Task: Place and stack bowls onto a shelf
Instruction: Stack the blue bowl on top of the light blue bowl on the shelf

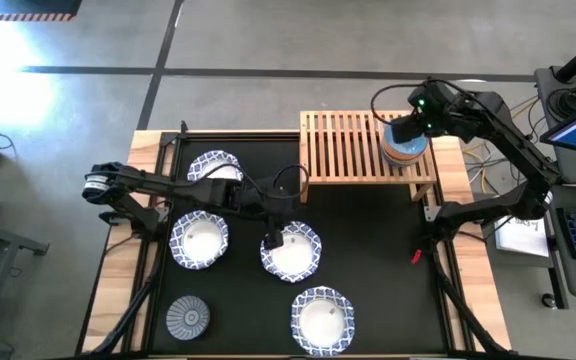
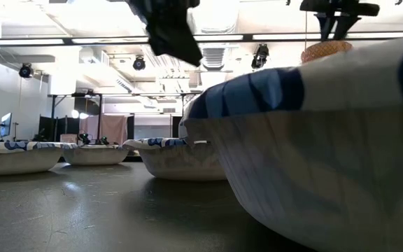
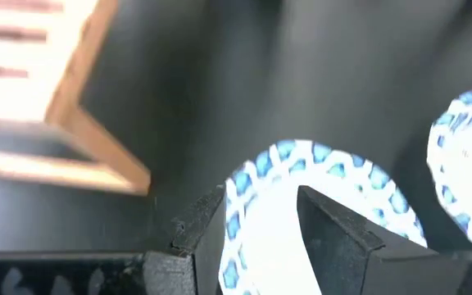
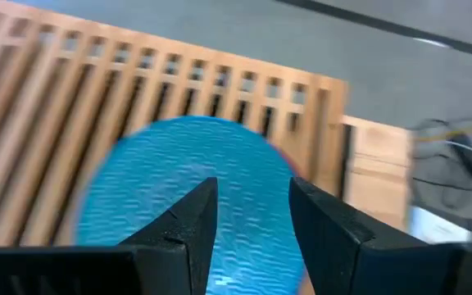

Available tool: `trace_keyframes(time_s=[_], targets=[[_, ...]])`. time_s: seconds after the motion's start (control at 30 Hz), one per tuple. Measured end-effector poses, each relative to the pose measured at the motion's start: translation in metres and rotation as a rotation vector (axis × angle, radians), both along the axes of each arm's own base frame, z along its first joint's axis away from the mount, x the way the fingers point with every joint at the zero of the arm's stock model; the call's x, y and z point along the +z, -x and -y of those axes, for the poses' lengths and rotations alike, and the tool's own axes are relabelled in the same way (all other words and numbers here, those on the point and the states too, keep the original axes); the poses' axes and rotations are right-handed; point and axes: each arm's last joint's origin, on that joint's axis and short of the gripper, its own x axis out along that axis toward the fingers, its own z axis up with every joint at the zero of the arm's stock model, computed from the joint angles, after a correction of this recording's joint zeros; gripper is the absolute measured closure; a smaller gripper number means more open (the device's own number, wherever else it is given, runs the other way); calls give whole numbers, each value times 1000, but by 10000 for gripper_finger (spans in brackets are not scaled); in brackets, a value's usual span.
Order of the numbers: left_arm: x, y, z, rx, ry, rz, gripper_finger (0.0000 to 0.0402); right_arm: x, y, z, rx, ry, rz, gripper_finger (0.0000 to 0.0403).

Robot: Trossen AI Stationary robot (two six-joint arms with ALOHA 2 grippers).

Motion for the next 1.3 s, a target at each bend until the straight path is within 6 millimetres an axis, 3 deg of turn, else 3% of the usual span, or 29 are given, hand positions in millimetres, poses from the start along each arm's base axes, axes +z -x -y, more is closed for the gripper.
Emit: trace_keyframes(time_s=[0.3,0.57,0.83,1.07,1.3], targets=[[-11,24,28,71,97,-223,267,7,-21,-8,195,20,139,278],[-17,65,77,199,201,-464,267,6,-37,-36,335,-4,158,280],[-18,106,147,396,350,-474,267,4,-51,-65,500,-24,149,280],[-24,137,186,663,511,-478,267,2,-61,-87,753,-8,70,280],[-44,146,217,834,579,-489,267,1,-62,-100,864,9,44,283]])
